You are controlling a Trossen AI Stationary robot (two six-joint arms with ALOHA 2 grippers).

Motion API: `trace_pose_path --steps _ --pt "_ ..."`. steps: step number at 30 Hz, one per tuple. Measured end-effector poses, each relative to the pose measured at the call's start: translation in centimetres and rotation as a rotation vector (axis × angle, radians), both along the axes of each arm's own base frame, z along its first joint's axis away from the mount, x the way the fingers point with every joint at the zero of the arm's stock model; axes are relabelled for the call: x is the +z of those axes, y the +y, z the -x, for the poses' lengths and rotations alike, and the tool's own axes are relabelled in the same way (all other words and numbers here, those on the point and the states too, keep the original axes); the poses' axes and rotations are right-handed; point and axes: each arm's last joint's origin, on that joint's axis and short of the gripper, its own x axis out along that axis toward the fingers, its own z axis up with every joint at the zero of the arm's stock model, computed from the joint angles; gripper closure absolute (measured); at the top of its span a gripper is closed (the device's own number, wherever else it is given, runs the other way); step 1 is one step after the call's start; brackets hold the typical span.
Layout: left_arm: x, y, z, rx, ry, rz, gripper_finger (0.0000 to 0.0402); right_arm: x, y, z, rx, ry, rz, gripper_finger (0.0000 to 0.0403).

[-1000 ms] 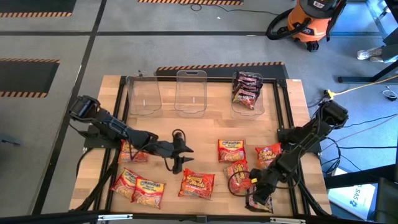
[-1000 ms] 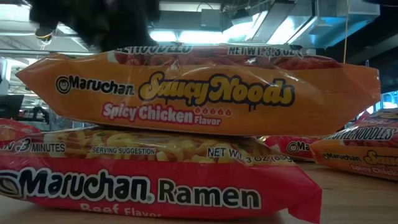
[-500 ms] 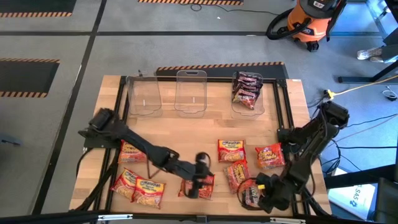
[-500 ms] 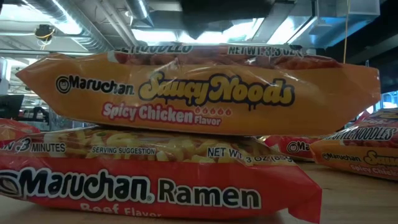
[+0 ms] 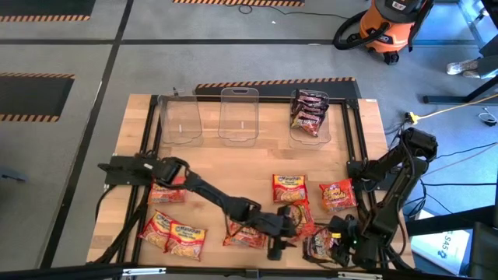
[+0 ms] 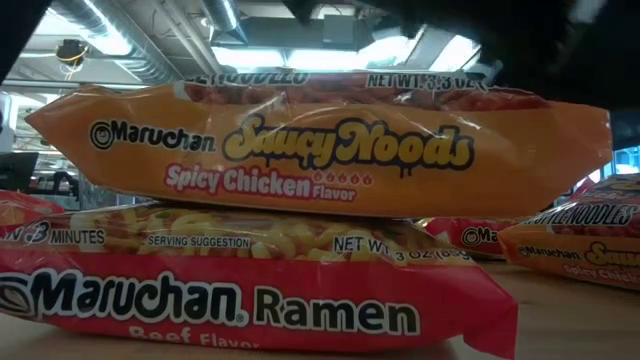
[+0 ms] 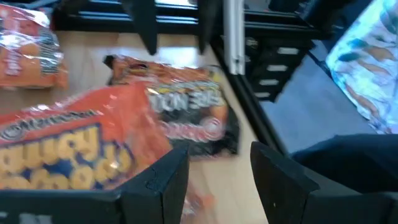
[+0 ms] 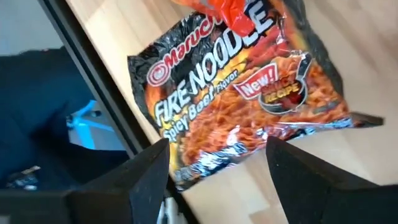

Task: Sort Maruchan noodles
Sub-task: Put the black noodle pack into the right transparent bin

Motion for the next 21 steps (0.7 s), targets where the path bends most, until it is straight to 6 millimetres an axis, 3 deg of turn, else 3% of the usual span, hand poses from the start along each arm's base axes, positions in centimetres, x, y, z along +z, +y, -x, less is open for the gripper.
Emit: trace_pose_path --steps 4,15,21 --pt "-1.0 1.5 -1.4 0.052 0.011 0.001 0.0237 0.0 -0.1 -0.1 0.034 -0.042 0.039 0.0155" --pt "-2.5 8.8 -2.4 0.354 0.186 -0.127 0.0237 -0.3 0.9 -0.8 0.023 -0.144 0.002 0.0155" --pt "0.4 10.7 -2.2 0.442 0.176 -0.092 0.0237 0.0 0.7 -0.7 0.033 -0.126 -0.003 0.0155"
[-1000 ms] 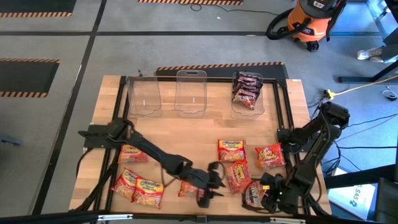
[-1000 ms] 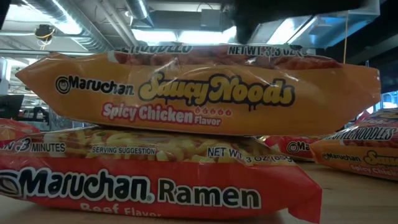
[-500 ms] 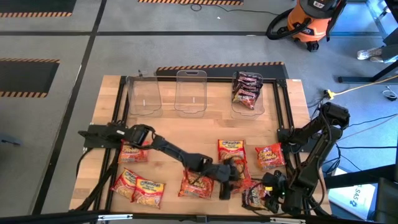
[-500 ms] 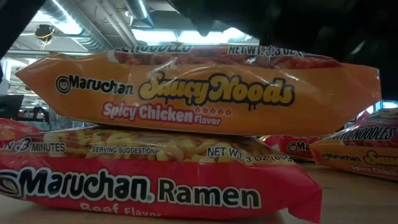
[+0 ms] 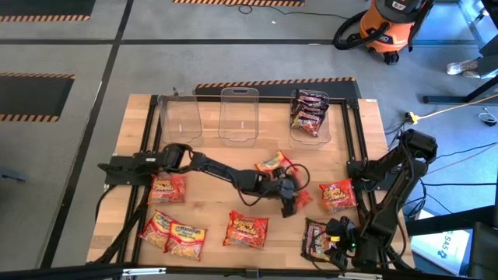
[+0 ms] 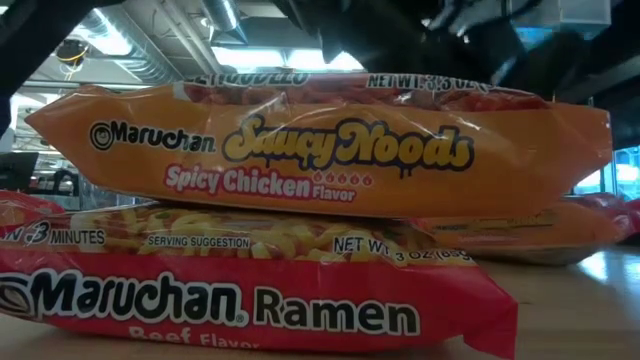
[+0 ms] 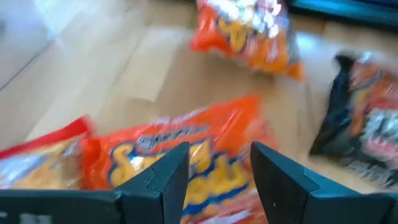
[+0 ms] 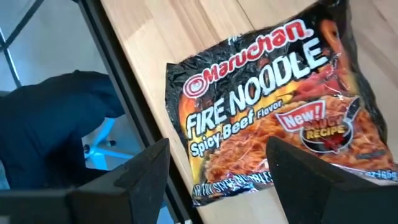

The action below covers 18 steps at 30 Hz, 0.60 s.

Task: Sort Maruchan noodles
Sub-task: Put the black noodle pack into the right transparent bin

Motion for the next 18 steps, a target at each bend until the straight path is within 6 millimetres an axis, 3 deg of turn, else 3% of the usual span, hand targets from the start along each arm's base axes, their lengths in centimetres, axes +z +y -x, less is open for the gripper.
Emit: trace_pose_path --steps 3,8,13,18 --pt "1.8 -1.3 0.2 -0.018 -0.076 0.076 0.0237 0.3 -0.4 0.2 0.019 0.021 0.020 0.0155" --pt "2.7 -6.7 0.5 -0.155 -0.250 0.200 0.0237 0.3 -1.4 0.9 0.071 0.097 0.103 0.0155" --pt "0.9 -11.9 1.3 -0.205 -0.360 0.262 0.0237 0.0 -1.9 1.2 0.128 0.131 0.186 0.0155" --pt "-1.5 -13.8 1.8 -0.145 -0.354 0.313 0.0237 0.0 -2.0 1.1 0.172 0.094 0.221 0.0155"
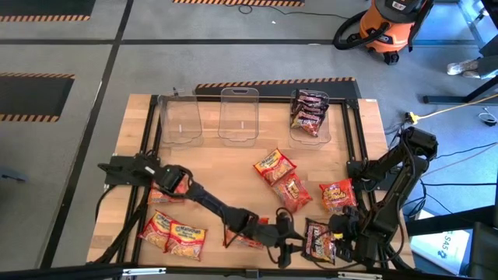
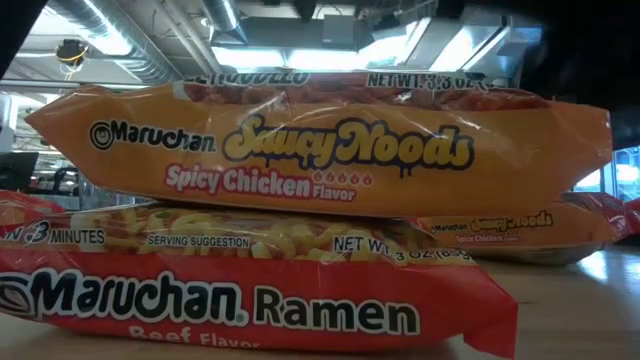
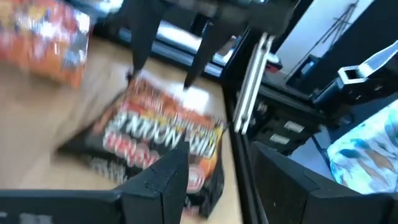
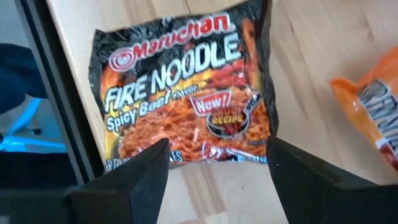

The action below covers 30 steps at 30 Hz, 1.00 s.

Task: Sort Maruchan noodles
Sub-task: Put the black noodle pack into the right transparent bin

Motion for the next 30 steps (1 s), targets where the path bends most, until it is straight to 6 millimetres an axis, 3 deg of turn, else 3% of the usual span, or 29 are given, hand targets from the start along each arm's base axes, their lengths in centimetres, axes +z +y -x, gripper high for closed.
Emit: trace_pose_path --steps 4,13,21,30 --pt "-1.2 -0.1 0.0 0.025 0.031 0.034 0.0237 -0.2 0.1 -0.1 0.008 -0.017 0.012 0.0155" --pt "-0.3 0.4 -0.5 0.027 0.018 0.006 0.0237 -1.6 0.6 -0.4 0.001 -0.007 0.057 0.0155" --pt "-0.9 0.3 -0.4 0.019 0.043 -0.039 0.0237 -2.2 1.2 -0.5 0.006 0.042 0.005 0.0155" --pt "-1.0 -0.3 -0.1 0.004 0.054 -0.044 0.0237 -1.2 3.4 -0.8 -0.079 0.183 -0.306 0.0155"
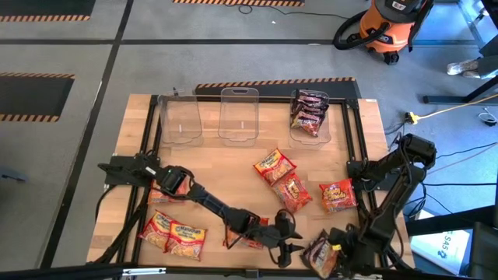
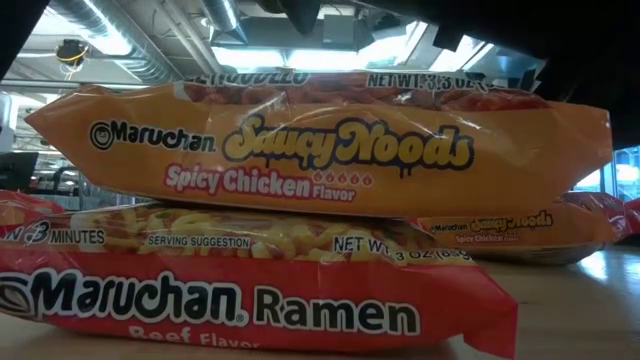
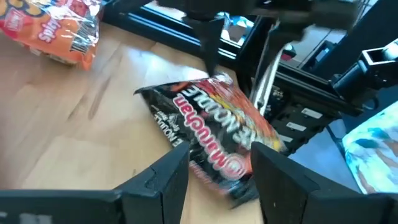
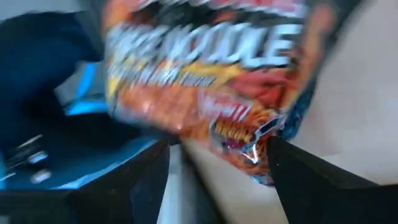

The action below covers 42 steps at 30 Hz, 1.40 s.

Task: Sort Maruchan noodles
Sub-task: Put the black noodle pack into the right transparent bin

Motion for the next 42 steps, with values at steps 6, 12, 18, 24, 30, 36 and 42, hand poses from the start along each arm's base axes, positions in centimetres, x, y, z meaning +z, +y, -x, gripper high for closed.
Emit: trace_pose_path --steps 6,12,18,24,30,36,42 --pt "0.0 -0.1 0.0 -0.004 -0.002 0.004 0.0237 1.8 0.3 -1.4 0.015 -0.047 -0.005 0.0155" --pt "0.3 -0.8 0.3 -0.039 -0.027 0.029 0.0237 3.1 1.7 -1.7 0.187 -0.248 -0.031 0.0155" --pt "0.3 -1.1 0.4 -0.045 -0.022 0.027 0.0237 1.3 3.7 -2.4 0.375 -0.491 -0.016 0.0155" --pt "0.3 -1.0 0.4 -0.045 -0.021 0.025 0.0237 -1.6 3.8 -3.2 0.478 -0.477 0.096 0.0155" --pt "0.3 -0.7 0.2 -0.037 -0.020 0.029 0.0237 -2.1 2.1 -5.6 0.312 -0.528 0.257 0.0155" --pt "0.2 -0.7 0.3 -0.030 -0.009 0.042 0.0237 -2.4 -0.4 -7.8 0.141 -0.470 0.363 0.0155" --pt "0.2 -0.7 0.3 -0.027 -0.009 0.048 0.0237 1.6 -1.5 -6.6 0.147 -0.470 0.289 0.0155"
